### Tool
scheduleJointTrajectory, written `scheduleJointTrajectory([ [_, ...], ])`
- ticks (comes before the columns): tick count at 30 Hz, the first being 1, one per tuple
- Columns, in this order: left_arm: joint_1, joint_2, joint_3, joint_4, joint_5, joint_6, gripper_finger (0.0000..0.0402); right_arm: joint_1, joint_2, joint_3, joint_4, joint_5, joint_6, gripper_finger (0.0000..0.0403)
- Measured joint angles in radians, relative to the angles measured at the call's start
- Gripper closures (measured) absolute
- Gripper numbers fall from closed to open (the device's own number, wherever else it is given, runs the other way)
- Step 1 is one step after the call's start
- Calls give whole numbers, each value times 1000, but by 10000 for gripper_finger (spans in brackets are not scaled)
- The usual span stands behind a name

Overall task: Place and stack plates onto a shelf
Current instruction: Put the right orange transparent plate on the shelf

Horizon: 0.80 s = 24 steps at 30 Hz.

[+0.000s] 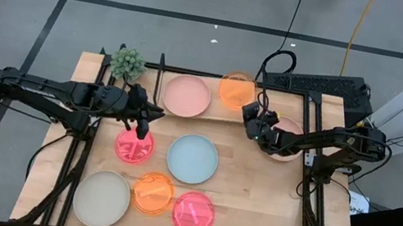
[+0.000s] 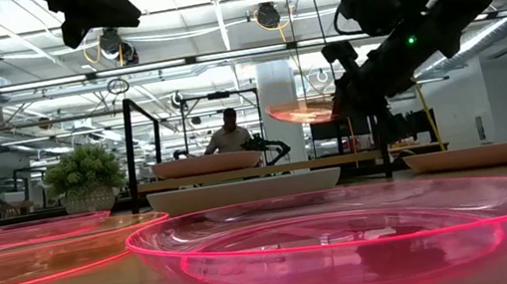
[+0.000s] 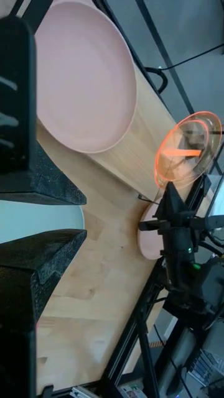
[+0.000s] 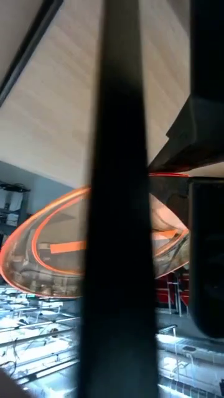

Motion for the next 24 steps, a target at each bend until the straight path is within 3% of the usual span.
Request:
scheduleJointTrajectory([
  [7, 0, 0, 1, -9, -5, 9, 325, -21, 27, 9, -13, -2, 14, 403],
  [13, 12, 0, 1, -135, -101, 52, 325, -40, 113, 59, -14, -6, 83, 403],
  [24, 198, 31, 1, -305, -149, 224, 325, -40, 166, 99, -29, -37, 81, 403],
])
